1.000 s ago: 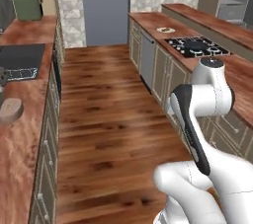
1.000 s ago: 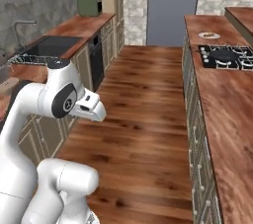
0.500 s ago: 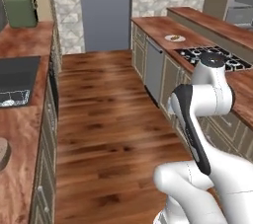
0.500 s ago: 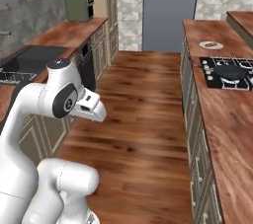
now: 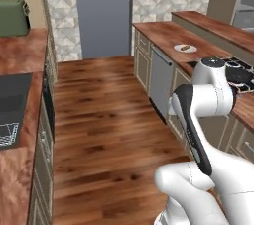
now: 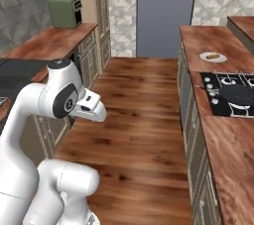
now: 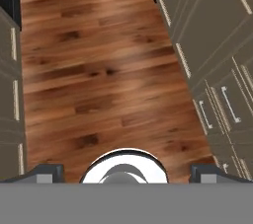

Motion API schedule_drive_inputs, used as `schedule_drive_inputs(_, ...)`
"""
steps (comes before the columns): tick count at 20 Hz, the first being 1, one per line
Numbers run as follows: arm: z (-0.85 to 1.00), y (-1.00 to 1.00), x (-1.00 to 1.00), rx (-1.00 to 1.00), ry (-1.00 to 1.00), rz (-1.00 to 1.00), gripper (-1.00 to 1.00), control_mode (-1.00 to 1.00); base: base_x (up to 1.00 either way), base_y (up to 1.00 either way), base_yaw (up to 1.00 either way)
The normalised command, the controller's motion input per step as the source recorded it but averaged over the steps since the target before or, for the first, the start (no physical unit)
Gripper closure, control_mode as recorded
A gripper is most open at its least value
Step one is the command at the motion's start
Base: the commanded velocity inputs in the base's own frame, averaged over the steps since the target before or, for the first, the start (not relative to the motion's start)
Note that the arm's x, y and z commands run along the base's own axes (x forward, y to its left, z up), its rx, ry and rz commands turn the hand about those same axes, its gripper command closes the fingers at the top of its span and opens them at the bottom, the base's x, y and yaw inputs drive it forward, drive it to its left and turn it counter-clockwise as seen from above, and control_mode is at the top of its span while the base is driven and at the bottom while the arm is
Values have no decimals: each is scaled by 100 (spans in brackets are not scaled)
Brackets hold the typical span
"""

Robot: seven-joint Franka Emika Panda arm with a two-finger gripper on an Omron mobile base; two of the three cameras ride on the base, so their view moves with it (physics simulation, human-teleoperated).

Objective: Place the cold items (mushroom and cucumber) from the fridge in one tupperware on the dining counter. Place the warm items (kebab skewer and hot dog) in the stove area in another tupperware.

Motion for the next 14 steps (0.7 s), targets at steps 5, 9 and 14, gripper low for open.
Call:
schedule_drive_inputs(5,0,0,0,0,0,0,-100,100,100,15,-5)
schedule_drive_inputs(9,0,0,0,0,0,0,-100,100,100,18,-7)
schedule_drive_inputs(14,0,0,0,0,0,0,-100,100,100,30,-20)
